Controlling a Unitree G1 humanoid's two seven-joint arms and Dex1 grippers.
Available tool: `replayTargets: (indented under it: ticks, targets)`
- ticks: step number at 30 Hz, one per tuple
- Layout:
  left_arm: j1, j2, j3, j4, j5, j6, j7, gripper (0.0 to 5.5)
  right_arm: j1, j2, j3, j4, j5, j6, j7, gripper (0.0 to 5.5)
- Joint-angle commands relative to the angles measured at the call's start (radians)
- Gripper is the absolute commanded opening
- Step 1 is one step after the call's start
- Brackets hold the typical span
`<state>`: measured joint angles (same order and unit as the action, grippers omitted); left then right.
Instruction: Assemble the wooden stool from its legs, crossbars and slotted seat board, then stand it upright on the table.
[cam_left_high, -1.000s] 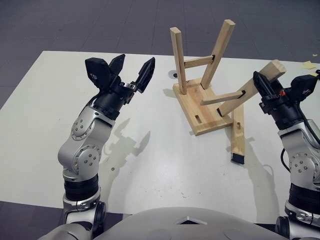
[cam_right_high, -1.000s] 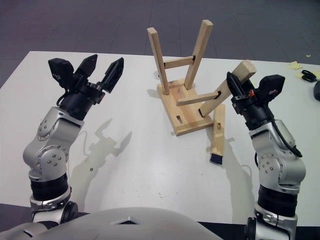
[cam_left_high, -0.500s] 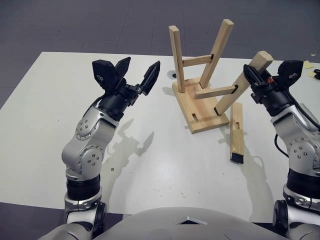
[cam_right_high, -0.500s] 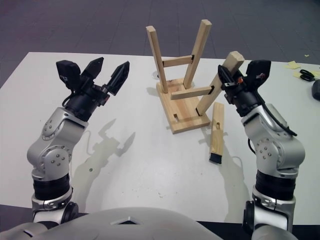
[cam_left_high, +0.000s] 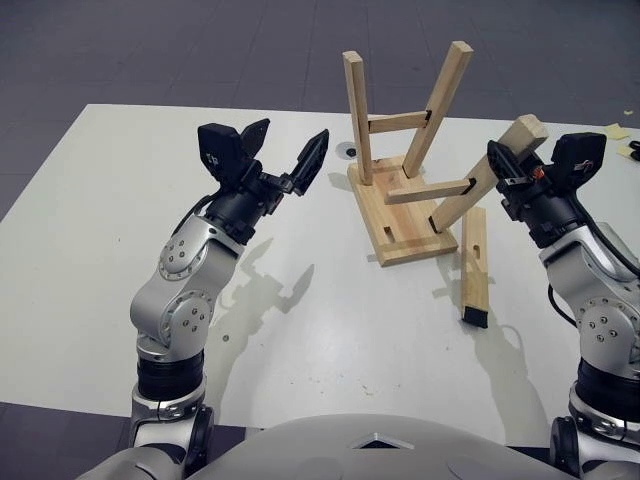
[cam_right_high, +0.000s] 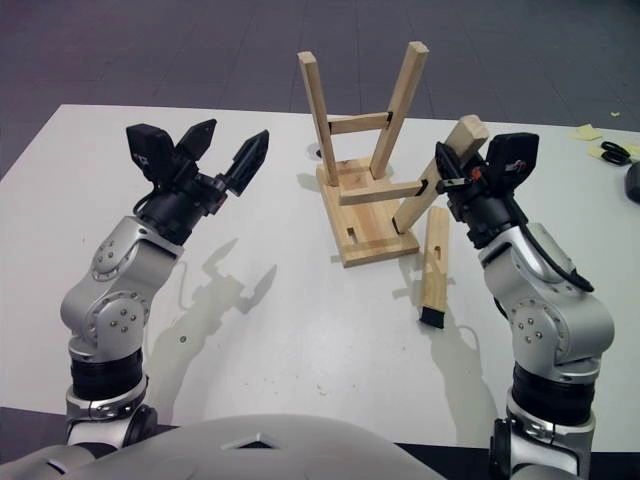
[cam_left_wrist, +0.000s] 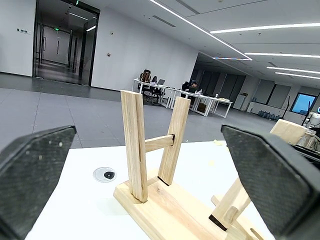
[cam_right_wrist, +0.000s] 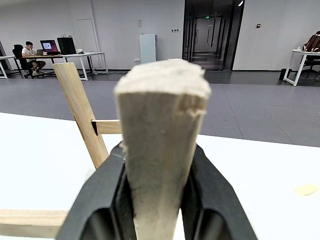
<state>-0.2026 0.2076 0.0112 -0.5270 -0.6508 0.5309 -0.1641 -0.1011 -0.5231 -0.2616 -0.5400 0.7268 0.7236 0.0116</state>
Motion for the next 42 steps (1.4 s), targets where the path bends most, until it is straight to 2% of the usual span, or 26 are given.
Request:
replayTargets:
  ticks: [1, 11, 12, 15, 18, 21, 32, 38, 42]
  targets:
    - [-0.004, 0.006, -0.003, -0.003, 0.028, 0.007, 0.000, 5.40, 0.180, 0.043, 0.113, 0.173, -0.046, 0.223, -0.041, 1.02]
    - [-0.009, 0.008, 0.000, 0.009, 0.044, 0.006, -0.012, 5.40, 0.040, 0.056, 0.066, 0.177, -0.041, 0.148, -0.046, 1.02]
    - [-0.006, 0.007, 0.000, 0.008, 0.044, 0.006, -0.012, 5.40, 0.011, 0.062, 0.053, 0.175, -0.038, 0.125, -0.045, 1.38]
    - [0.002, 0.003, 0.002, 0.009, 0.039, 0.008, -0.016, 5.40, -0.102, 0.094, -0.001, 0.177, -0.021, 0.058, -0.049, 1.84]
    - [0.009, 0.002, -0.007, 0.001, 0.024, 0.018, -0.032, 5.40, -0.261, 0.152, -0.110, 0.209, 0.058, -0.032, -0.056, 2.37]
    - [0.008, 0.003, -0.013, -0.003, 0.015, 0.024, -0.047, 5.40, -0.358, 0.166, -0.169, 0.221, 0.133, -0.046, -0.058, 2.82]
    - [0.005, -0.008, -0.020, 0.008, 0.029, 0.021, -0.051, 5.40, -0.473, 0.168, -0.191, 0.259, 0.177, -0.051, -0.082, 4.45]
    - [0.001, -0.020, -0.029, 0.016, 0.031, 0.019, -0.048, 5.40, -0.662, 0.127, -0.193, 0.395, 0.182, -0.072, -0.066, 5.34]
    - [-0.013, -0.019, -0.021, 0.024, 0.032, 0.019, -0.050, 5.40, -0.852, 0.054, -0.166, 0.531, 0.122, -0.122, 0.021, 5.39]
